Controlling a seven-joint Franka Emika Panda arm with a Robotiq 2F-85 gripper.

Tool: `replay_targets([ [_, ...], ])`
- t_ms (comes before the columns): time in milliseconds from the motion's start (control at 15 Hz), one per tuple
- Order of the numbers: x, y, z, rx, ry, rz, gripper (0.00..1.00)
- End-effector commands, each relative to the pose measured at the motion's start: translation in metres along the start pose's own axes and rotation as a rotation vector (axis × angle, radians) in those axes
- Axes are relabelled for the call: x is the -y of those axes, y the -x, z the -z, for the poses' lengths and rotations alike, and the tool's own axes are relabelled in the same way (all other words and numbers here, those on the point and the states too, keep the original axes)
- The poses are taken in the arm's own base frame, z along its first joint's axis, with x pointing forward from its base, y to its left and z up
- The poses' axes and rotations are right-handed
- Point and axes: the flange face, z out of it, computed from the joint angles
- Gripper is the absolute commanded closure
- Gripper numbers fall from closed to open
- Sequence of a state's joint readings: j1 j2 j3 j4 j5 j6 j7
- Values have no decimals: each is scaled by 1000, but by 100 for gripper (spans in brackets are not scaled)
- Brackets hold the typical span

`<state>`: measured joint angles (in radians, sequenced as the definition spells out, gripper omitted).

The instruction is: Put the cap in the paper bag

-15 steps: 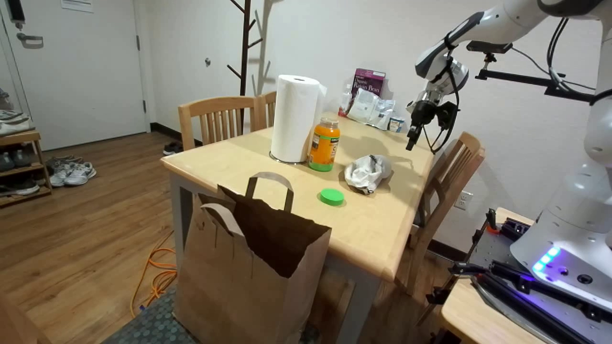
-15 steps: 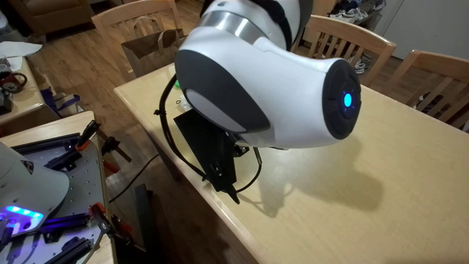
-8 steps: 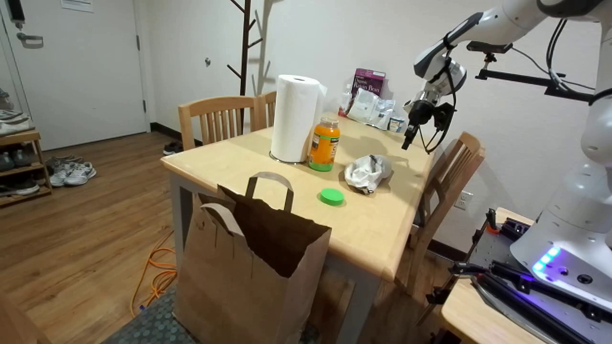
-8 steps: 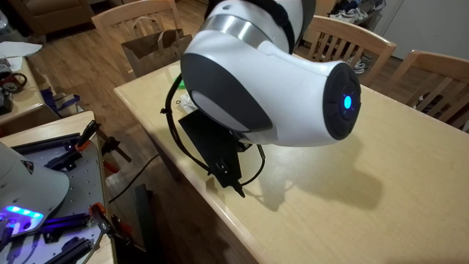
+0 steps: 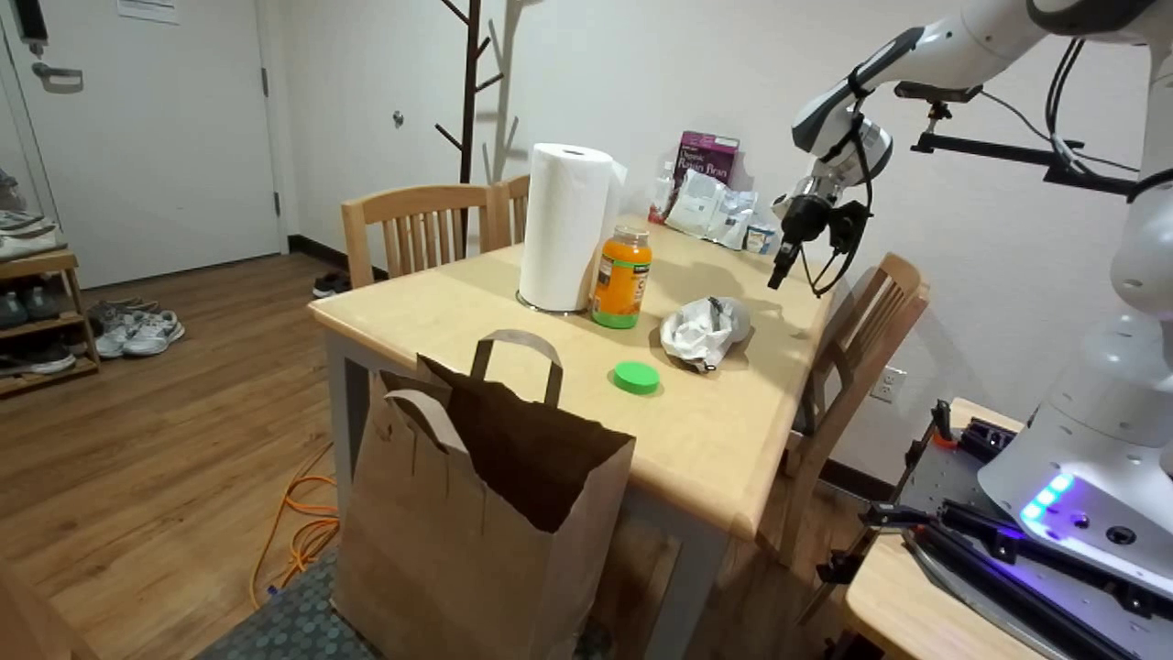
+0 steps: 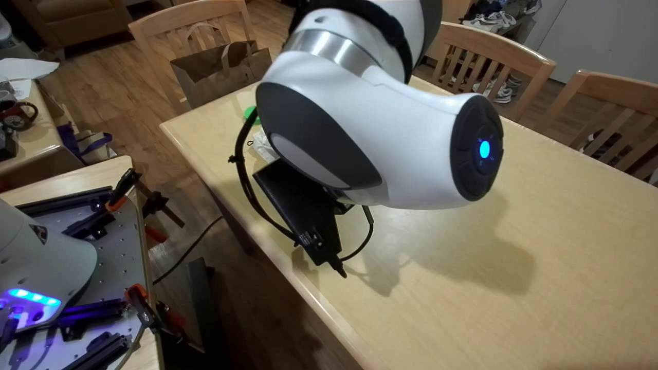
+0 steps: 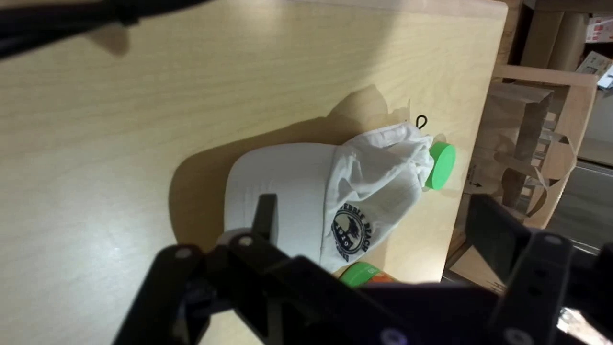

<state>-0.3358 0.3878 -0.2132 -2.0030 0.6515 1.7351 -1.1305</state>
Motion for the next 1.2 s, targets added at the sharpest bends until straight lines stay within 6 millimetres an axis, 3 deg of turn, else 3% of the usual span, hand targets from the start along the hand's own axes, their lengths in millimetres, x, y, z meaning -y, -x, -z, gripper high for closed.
replay_targets([
  [0,-1,3,4,-13,34,-46,0],
  [800,-2,3,1,26,14,-86,0],
  [867,7,5,11,10,34,-95,0],
  [1000,8,-6,12,0,-7,-23,0],
  [1133,0,-21,0,-2,-87,55,0],
])
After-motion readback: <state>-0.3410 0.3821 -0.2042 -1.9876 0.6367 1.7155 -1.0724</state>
